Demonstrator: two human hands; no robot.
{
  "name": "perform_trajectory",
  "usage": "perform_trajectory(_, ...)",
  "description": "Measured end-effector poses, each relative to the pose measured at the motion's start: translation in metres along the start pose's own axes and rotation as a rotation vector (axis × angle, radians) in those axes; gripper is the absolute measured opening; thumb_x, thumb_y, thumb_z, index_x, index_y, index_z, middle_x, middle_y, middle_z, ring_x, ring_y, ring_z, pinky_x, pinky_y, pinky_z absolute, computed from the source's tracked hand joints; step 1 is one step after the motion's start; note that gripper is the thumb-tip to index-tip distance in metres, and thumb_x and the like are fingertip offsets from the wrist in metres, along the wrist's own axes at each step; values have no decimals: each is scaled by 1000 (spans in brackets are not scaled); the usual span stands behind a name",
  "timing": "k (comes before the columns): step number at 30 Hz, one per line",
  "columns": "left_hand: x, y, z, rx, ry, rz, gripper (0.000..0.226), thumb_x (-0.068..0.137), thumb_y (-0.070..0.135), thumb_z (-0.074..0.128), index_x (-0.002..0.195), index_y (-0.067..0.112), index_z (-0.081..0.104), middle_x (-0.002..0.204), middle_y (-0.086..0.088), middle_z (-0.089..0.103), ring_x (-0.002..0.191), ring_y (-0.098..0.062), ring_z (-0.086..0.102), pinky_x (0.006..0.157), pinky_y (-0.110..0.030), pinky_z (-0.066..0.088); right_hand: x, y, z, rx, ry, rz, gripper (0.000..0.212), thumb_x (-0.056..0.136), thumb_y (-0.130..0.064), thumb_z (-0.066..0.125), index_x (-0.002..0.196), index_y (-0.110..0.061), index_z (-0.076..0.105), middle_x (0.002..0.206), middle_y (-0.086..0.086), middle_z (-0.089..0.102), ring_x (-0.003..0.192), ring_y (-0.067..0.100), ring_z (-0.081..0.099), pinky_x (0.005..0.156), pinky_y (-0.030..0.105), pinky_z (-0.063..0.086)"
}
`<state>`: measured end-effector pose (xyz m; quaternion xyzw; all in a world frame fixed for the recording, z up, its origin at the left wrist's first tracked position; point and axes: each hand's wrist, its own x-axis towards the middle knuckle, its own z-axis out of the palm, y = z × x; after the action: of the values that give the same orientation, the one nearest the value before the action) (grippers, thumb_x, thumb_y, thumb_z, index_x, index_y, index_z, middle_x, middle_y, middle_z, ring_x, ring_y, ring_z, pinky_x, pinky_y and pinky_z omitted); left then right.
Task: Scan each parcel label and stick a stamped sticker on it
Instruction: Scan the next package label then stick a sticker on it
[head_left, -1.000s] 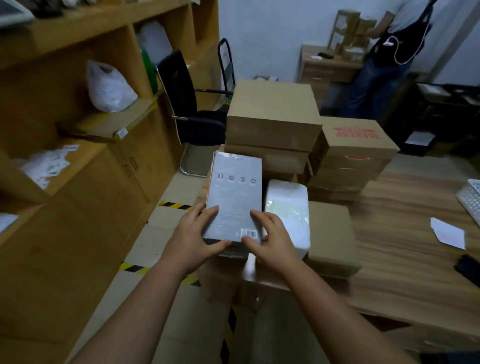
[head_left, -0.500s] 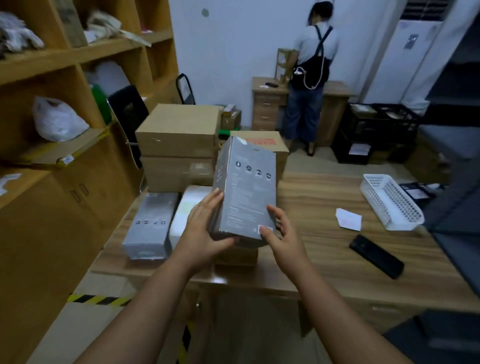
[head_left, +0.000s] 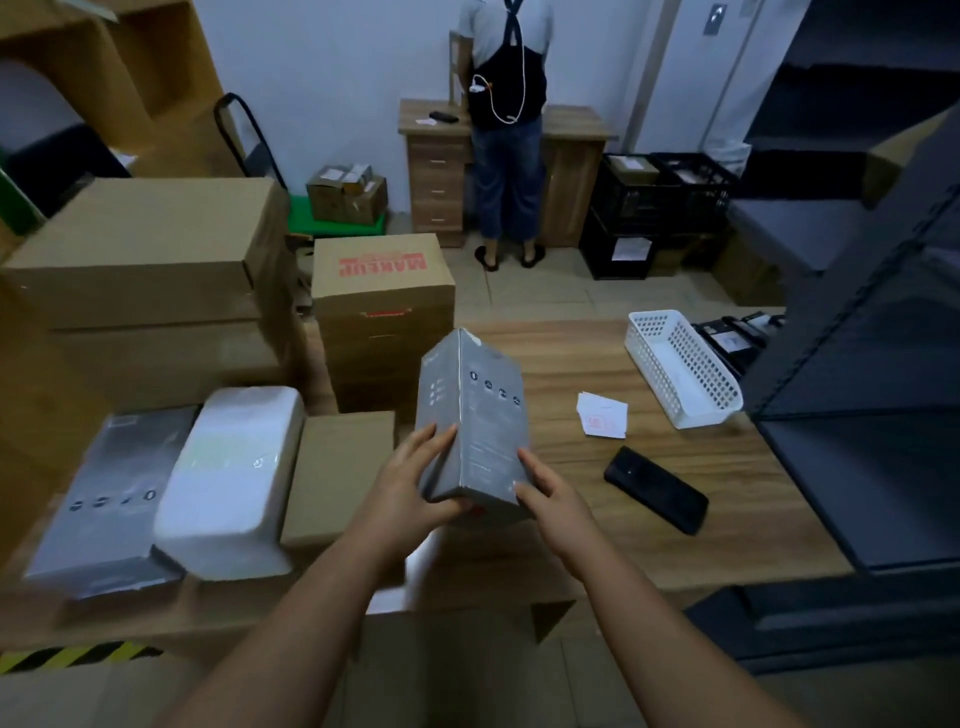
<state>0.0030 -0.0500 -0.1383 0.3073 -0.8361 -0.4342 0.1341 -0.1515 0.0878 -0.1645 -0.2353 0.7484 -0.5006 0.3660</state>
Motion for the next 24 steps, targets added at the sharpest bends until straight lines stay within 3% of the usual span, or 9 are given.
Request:
perform_trajectory(4, 31, -12, 21, 106, 12, -32, 86, 77, 35, 81, 149, 38, 34, 159, 10, 21, 144, -17, 22, 118, -49, 27, 36, 16, 3, -28, -15, 141, 53, 99, -24, 52, 149, -37, 37, 151, 1, 40, 128, 22, 49, 106, 47, 46)
perform_trajectory(9, 42, -23, 45, 324, -96, -66, 84, 87, 37, 70, 153, 38, 18, 162, 10, 6, 148, -16, 8, 119, -42, 21, 55, 28, 7, -59, -5, 224, 44, 104, -31, 42, 148, -36, 37, 150, 3, 42, 131, 22, 46, 105, 39, 43)
perform_trajectory(12, 43, -32, 56, 233, -109, -80, 96, 83, 35, 76, 153, 37, 12, 162, 11, 2, 147, -14, 15, 117, -37, 28, 62, 27, 3, -53, 68, 182, 46, 102, -43, 44, 148, -37, 36, 148, 2, 43, 124, 19, 49, 92, 34, 49)
perform_trajectory(14, 45, -37, 58, 92, -87, -124, 104, 76, 33, 82, 154, 36, 13, 160, 12, 13, 143, -12, 26, 115, -36, 34, 65, 23, 1, -70, 45, 124, 52, 99, -47, 50, 147, -36, 35, 143, 1, 46, 117, 15, 52, 82, 28, 51)
perform_trajectory(18, 50, -39, 58, -23, -39, -178, 101, 69, 37, 86, 150, 35, 25, 145, 12, 41, 127, -7, 45, 105, -38, 47, 70, 19, -5, -106, -81, 77, 64, 97, -31, 58, 152, -37, 25, 138, -10, 47, 113, 6, 52, 81, 19, 49)
perform_trajectory(20, 51, -31, 60, 17, -25, -131, 95, 72, 34, 85, 148, 33, 28, 147, 11, 40, 129, -6, 42, 110, -38, 43, 72, 20, -12, -52, -107, 81, 63, 100, -21, 54, 153, -37, 23, 137, -11, 49, 108, 1, 54, 85, 22, 51)
perform_trajectory(22, 52, -19, 64, 85, -39, -83, 94, 75, 36, 83, 150, 32, 27, 151, 11, 36, 136, -8, 35, 114, -35, 34, 73, 23, -25, 43, -55, 134, 62, 100, -16, 51, 153, -37, 25, 139, -7, 52, 109, 9, 59, 91, 36, 54)
perform_trajectory(24, 53, -12, 74, 204, -53, -41, 90, 77, 49, 76, 151, 31, 27, 155, 10, 32, 140, -10, 29, 115, -34, 28, 74, 26, -40, 60, 49, 194, 57, 101, -22, 51, 151, -38, 29, 130, -9, 56, 103, 12, 63, 77, 33, 58)
